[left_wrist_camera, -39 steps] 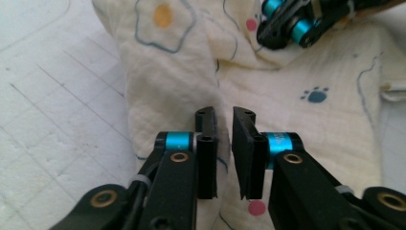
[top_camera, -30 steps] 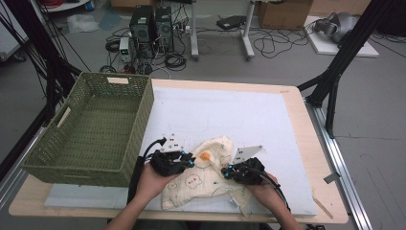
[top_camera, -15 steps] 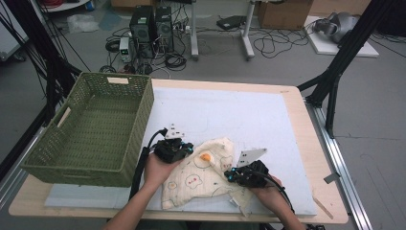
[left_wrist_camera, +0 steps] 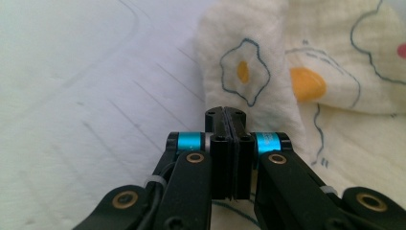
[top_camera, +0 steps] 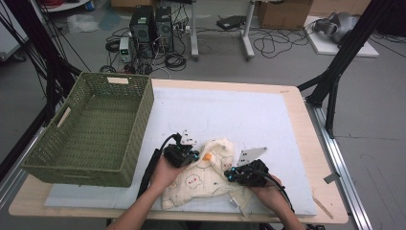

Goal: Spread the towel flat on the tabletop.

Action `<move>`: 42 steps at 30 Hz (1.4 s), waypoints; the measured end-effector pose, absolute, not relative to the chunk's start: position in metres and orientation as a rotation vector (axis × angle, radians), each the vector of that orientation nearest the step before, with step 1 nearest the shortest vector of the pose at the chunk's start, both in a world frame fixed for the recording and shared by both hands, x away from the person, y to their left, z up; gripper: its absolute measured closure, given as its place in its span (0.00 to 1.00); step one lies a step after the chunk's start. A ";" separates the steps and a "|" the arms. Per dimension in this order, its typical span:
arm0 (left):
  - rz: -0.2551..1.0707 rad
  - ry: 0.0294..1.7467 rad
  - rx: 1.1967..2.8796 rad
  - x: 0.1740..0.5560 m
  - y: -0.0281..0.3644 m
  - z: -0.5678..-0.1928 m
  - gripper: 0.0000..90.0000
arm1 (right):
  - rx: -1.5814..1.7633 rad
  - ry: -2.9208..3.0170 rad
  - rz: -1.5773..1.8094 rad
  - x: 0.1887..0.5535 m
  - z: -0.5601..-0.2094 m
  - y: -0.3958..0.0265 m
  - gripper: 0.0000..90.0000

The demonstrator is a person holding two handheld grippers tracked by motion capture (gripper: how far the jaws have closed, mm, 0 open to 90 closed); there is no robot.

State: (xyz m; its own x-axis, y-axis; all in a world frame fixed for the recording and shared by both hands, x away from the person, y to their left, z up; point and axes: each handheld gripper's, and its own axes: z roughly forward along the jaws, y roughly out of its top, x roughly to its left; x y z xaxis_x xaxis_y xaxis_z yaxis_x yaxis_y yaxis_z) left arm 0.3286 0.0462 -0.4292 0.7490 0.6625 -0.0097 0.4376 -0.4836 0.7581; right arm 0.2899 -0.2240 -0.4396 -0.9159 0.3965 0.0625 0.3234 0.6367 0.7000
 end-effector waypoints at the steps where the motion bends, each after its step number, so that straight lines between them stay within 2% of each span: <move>1: 0.382 0.838 2.117 0.328 0.050 -0.425 0.99 | 0.607 2.754 1.151 0.290 -0.440 -0.224 0.99; 8: 0.541 0.915 2.004 0.328 0.075 -0.400 0.99 | 0.602 2.751 1.153 0.291 -0.440 -0.224 0.99; 10: 0.654 0.970 1.933 0.326 0.082 -0.396 0.99 | 0.603 2.751 1.152 0.291 -0.440 -0.224 0.99; 11: 0.668 0.985 1.907 0.326 0.084 -0.395 0.99 | 0.603 2.750 1.153 0.291 -0.440 -0.224 0.99; 12: 0.658 0.997 1.885 0.327 0.086 -0.394 0.98 | 0.606 2.749 1.155 0.291 -0.440 -0.223 0.98; 14: 0.638 0.979 1.925 0.327 0.083 -0.397 0.88 | 0.615 2.752 1.163 0.292 -0.439 -0.223 0.95; 18: 0.618 0.932 1.996 0.322 0.079 -0.403 0.82 | 0.640 2.705 1.203 0.295 -0.431 -0.226 0.88; 24: 0.550 0.924 2.066 0.316 0.082 -0.420 0.80 | 0.773 2.577 1.306 0.313 -0.419 -0.240 0.82; 32: 0.462 0.941 2.103 0.313 0.086 -0.437 0.80 | 0.893 2.633 1.244 0.330 -0.436 -0.232 0.69; 34: 0.445 0.943 2.123 0.313 0.086 -0.442 0.80 | 0.884 2.652 1.227 0.333 -0.440 -0.227 0.70; 39: 0.435 0.950 2.110 0.313 0.087 -0.445 0.83 | 0.833 2.694 1.199 0.333 -0.443 -0.218 0.91; 42: 0.436 0.948 2.113 0.313 0.087 -0.445 0.85 | 0.811 2.698 1.209 0.332 -0.441 -0.219 0.96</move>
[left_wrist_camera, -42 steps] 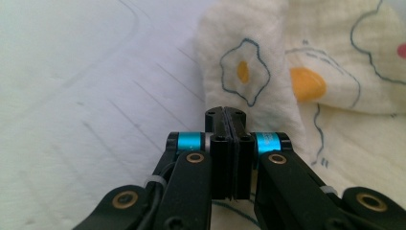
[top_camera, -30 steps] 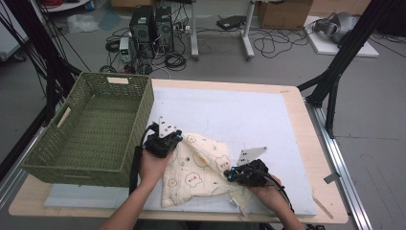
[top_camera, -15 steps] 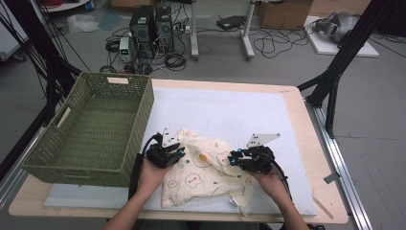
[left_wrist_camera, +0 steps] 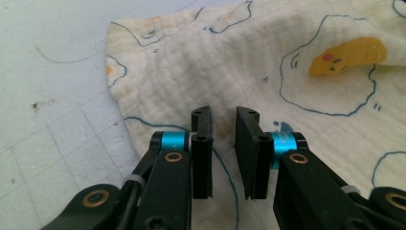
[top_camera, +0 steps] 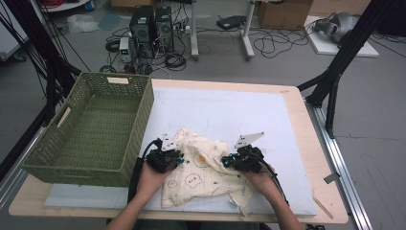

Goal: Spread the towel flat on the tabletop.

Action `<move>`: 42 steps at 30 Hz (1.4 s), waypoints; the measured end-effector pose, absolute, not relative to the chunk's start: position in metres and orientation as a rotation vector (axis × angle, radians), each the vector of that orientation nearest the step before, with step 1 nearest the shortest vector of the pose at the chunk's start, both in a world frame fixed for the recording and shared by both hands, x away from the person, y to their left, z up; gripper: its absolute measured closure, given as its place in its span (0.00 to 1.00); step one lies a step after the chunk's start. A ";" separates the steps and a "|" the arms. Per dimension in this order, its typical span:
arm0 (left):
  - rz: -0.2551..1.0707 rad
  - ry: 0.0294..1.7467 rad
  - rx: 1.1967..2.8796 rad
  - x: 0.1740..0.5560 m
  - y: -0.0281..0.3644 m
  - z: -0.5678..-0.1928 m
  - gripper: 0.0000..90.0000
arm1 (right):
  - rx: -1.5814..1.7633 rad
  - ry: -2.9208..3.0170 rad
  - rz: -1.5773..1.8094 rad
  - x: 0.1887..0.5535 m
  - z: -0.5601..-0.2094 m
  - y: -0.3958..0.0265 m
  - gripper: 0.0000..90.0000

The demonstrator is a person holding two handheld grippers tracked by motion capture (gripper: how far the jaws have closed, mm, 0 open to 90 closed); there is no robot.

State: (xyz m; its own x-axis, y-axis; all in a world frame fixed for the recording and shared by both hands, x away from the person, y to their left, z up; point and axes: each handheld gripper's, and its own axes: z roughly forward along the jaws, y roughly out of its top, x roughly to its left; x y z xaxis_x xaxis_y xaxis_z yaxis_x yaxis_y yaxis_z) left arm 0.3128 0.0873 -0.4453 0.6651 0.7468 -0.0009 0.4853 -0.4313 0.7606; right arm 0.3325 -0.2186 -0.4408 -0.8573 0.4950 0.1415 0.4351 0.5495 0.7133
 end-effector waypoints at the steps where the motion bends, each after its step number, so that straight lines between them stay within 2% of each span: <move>1: 0.439 0.943 2.116 0.313 0.087 -0.445 0.85 | 0.817 2.689 1.218 0.332 -0.439 -0.220 0.96; 12: 0.441 0.950 2.115 0.313 0.087 -0.445 0.87 | 0.809 2.561 1.181 0.337 -0.399 -0.242 0.97; 19: 0.441 0.950 2.111 0.313 0.087 -0.446 0.87 | 0.797 2.502 1.124 0.349 -0.383 -0.238 0.97; 24: 0.442 0.950 2.112 0.313 0.087 -0.446 0.87 | 0.771 2.538 1.066 0.351 -0.388 -0.228 0.97; 33: 0.443 0.951 2.111 0.313 0.087 -0.446 0.87 | 0.791 2.540 1.156 0.351 -0.392 -0.225 0.96; 42: 0.447 0.951 2.113 0.312 0.087 -0.446 0.87 | 0.738 2.694 1.169 0.342 -0.423 -0.199 0.90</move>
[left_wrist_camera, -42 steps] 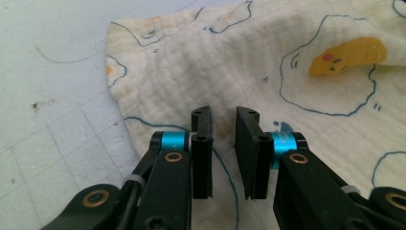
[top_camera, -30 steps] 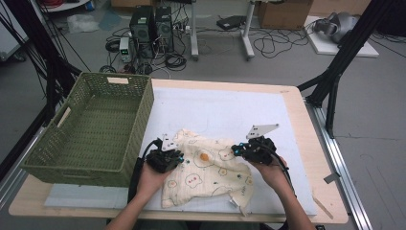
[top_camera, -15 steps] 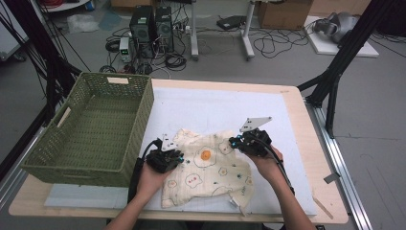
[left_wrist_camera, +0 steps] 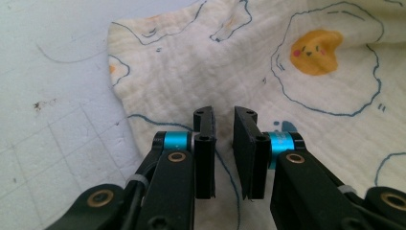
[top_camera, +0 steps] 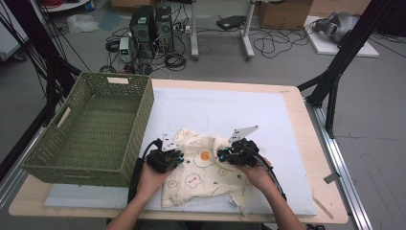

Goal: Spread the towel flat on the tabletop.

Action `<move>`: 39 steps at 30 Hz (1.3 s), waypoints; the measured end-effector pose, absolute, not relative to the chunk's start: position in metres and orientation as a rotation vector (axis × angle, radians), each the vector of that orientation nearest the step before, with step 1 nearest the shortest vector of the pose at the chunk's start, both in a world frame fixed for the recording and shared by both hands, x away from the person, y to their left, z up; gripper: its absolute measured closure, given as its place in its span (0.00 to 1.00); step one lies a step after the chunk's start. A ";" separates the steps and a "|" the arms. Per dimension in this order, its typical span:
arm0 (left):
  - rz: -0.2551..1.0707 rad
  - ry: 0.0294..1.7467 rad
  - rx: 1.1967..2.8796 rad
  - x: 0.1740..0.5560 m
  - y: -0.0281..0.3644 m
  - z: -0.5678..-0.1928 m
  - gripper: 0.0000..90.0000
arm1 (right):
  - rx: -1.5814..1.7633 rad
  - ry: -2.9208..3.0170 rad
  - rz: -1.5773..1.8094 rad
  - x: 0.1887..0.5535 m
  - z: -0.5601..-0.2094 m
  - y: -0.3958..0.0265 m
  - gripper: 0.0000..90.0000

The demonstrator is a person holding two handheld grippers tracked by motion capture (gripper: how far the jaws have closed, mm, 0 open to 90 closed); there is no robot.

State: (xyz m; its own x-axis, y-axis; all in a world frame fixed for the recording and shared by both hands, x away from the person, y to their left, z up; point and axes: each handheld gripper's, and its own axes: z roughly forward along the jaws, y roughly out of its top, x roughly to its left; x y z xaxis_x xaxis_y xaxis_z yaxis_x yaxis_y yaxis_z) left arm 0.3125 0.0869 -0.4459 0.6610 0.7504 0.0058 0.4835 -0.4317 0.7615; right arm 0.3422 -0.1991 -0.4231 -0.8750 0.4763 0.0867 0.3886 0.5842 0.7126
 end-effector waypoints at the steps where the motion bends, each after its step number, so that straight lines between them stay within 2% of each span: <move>1: 0.448 0.951 2.113 0.312 0.087 -0.446 0.87 | 0.733 2.692 1.173 0.342 -0.422 -0.199 0.89; 9: 0.445 0.952 2.110 0.313 0.087 -0.446 0.87 | 0.848 2.636 1.211 0.347 -0.420 -0.224 0.88; 13: 0.447 0.953 2.112 0.313 0.087 -0.446 0.87 | 0.894 2.644 1.192 0.346 -0.429 -0.223 0.79; 16: 0.450 0.951 2.116 0.312 0.087 -0.446 0.87 | 0.909 2.663 1.158 0.348 -0.439 -0.219 0.78; 19: 0.451 0.951 2.113 0.312 0.087 -0.446 0.87 | 0.895 2.651 1.144 0.348 -0.442 -0.217 0.84; 21: 0.450 0.950 2.113 0.312 0.087 -0.446 0.87 | 0.892 2.672 1.161 0.348 -0.442 -0.218 0.96; 24: 0.449 0.943 2.113 0.312 0.087 -0.446 0.89 | 0.847 2.679 1.142 0.347 -0.440 -0.217 0.97; 27: 0.452 0.948 2.108 0.313 0.087 -0.445 0.95 | 0.839 2.649 1.140 0.346 -0.433 -0.224 0.98; 31: 0.468 0.964 2.083 0.314 0.088 -0.445 0.95 | 0.860 2.571 1.093 0.349 -0.413 -0.239 0.97; 33: 0.476 0.975 2.069 0.317 0.089 -0.445 0.94 | 0.881 2.491 1.067 0.352 -0.402 -0.248 0.97; 36: 0.478 0.982 2.047 0.319 0.090 -0.444 0.88 | 0.959 2.377 1.047 0.356 -0.391 -0.262 0.96; 39: 0.485 0.966 2.045 0.316 0.091 -0.442 0.83 | 0.996 2.386 1.063 0.357 -0.395 -0.268 0.85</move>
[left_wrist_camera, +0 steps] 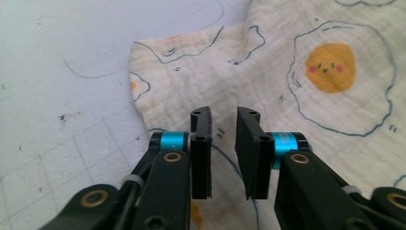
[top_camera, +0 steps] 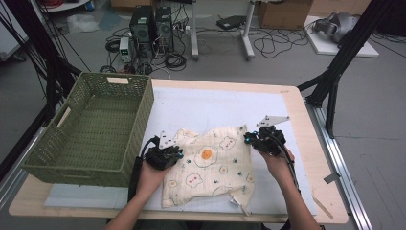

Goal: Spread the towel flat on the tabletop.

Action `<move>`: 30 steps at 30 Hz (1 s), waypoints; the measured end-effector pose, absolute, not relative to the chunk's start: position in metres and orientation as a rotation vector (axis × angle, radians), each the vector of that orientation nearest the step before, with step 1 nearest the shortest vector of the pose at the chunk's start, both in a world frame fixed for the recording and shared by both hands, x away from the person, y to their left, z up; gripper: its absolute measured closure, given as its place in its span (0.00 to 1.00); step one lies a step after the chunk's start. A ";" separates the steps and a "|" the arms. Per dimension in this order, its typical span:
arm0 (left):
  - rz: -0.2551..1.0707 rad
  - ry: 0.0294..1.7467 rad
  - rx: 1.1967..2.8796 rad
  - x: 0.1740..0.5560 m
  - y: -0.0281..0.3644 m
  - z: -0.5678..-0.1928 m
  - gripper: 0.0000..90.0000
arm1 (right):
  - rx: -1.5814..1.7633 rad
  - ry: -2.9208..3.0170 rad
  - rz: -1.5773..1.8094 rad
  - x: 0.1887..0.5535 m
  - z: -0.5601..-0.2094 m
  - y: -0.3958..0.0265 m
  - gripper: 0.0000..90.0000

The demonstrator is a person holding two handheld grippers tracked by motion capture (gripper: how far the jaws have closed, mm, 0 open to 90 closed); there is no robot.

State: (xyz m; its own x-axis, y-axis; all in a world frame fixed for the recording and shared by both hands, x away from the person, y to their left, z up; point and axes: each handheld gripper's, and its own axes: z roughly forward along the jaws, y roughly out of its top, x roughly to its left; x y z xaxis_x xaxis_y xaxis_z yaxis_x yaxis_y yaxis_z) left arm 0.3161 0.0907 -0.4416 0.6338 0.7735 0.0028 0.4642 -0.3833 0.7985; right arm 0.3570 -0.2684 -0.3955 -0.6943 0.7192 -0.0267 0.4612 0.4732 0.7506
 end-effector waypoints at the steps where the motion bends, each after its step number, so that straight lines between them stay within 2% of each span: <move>1: 0.488 0.960 2.048 0.315 0.091 -0.441 0.81 | 0.995 2.395 1.064 0.355 -0.399 -0.268 0.83; 6: 0.479 0.933 2.045 0.307 0.093 -0.437 0.75 | 0.938 2.480 1.103 0.335 -0.412 -0.268 0.78; 10: 0.461 0.929 2.082 0.304 0.093 -0.442 0.69 | 0.899 2.562 1.192 0.318 -0.422 -0.270 0.67; 12: 0.445 0.932 2.107 0.305 0.092 -0.447 0.71 | 0.898 2.597 1.181 0.312 -0.430 -0.269 0.65; 14: 0.441 0.922 2.090 0.305 0.091 -0.448 0.81 | 0.896 2.623 1.142 0.311 -0.439 -0.267 0.65; 16: 0.465 0.897 2.120 0.306 0.085 -0.447 0.94 | 0.891 2.608 1.138 0.310 -0.443 -0.266 0.77; 18: 0.482 0.898 2.126 0.309 0.082 -0.446 0.98 | 0.890 2.623 1.121 0.313 -0.441 -0.268 0.95; 26: 0.619 0.970 2.036 0.326 0.074 -0.448 0.99 | 0.915 2.557 1.070 0.329 -0.431 -0.275 0.98; 30: 0.635 0.999 2.033 0.336 0.067 -0.443 0.98 | 0.973 2.535 1.036 0.339 -0.436 -0.278 0.98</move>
State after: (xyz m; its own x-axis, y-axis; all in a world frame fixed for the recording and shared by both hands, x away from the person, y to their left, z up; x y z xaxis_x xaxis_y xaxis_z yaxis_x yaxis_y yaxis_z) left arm 0.3363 0.0671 -0.4430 0.5685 0.8170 0.0964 0.4337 -0.3972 0.8088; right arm 0.3394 -0.2782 -0.4363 -0.7512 0.6593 0.0321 0.4929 0.5280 0.6916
